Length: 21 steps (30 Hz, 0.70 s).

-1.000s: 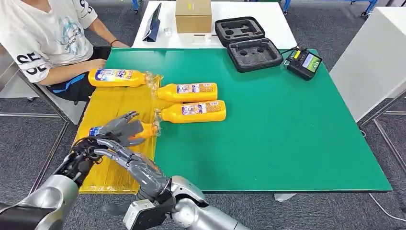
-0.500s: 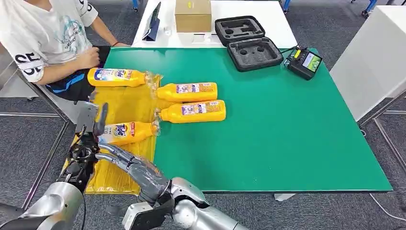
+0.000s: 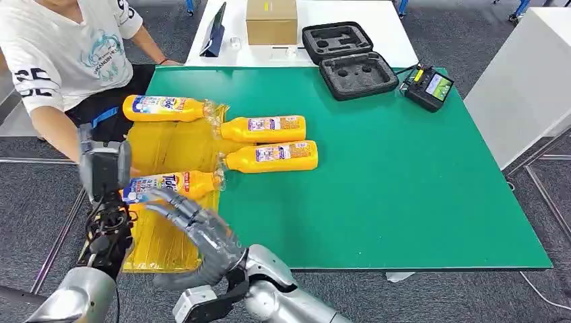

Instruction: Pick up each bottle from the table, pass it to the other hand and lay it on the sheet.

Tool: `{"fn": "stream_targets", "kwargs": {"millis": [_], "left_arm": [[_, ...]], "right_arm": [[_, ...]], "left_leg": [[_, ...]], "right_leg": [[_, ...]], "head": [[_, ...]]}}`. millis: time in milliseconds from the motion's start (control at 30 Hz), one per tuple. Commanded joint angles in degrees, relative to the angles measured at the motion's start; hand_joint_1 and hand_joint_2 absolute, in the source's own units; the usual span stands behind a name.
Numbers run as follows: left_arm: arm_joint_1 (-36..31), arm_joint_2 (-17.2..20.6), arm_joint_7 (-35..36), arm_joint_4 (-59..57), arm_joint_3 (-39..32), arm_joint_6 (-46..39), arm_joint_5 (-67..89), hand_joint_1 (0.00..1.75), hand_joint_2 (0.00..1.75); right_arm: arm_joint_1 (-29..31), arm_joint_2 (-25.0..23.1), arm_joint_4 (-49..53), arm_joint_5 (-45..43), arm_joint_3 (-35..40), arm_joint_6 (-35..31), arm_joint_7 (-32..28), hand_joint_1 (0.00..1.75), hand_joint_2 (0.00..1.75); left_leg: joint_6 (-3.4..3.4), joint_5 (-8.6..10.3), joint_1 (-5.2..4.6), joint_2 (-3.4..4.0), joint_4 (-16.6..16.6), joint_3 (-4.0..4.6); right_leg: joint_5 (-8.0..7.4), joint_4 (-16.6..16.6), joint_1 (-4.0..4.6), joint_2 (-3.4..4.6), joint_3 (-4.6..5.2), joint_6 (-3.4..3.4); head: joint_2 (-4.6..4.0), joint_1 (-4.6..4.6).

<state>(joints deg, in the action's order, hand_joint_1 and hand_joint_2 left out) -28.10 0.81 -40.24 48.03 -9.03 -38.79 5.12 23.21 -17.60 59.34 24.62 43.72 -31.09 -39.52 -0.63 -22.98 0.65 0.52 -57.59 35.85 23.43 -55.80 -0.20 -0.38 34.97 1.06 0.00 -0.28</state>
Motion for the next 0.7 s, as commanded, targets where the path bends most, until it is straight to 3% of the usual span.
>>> {"fn": "stream_targets", "kwargs": {"millis": [33,300,400,700], "left_arm": [[9.7,-1.1,0.2,16.9,-8.2,1.3,-7.1,0.00,1.75],[12.9,-3.4,0.2,20.4,-10.2,5.0,-9.1,0.00,1.75],[14.4,-3.8,0.2,21.3,-10.8,5.4,-9.7,0.00,1.75],[19.4,-5.1,0.2,23.9,-11.9,7.6,-11.5,0.00,1.75]], "right_arm": [[2.1,7.3,1.0,10.4,-15.1,-8.9,6.0,0.00,1.75],[2.8,7.3,-3.0,19.4,-25.5,-8.9,7.4,0.00,1.75],[3.7,7.1,-5.5,24.4,-28.6,-8.9,10.7,0.00,1.75],[4.2,8.6,-9.5,21.9,-28.5,-8.3,14.2,0.00,1.75]], "left_leg": [[-0.02,-0.10,0.00,-0.02,0.0,-0.25],[-0.03,-0.06,-0.02,-0.08,0.0,-0.15],[-0.02,-0.05,-0.03,-0.09,0.0,-0.12],[-0.02,-0.09,-0.02,-0.02,0.1,-0.19]], "right_leg": [[0.08,0.1,0.00,0.04,-0.26,0.01],[0.05,0.1,-0.04,-0.04,-0.18,0.02],[0.05,0.1,-0.04,-0.05,-0.15,0.02],[0.06,0.1,-0.03,0.04,-0.20,0.03]], "head": [[0.00,0.00],[0.00,0.02],[0.00,0.02],[0.00,0.00]]}}
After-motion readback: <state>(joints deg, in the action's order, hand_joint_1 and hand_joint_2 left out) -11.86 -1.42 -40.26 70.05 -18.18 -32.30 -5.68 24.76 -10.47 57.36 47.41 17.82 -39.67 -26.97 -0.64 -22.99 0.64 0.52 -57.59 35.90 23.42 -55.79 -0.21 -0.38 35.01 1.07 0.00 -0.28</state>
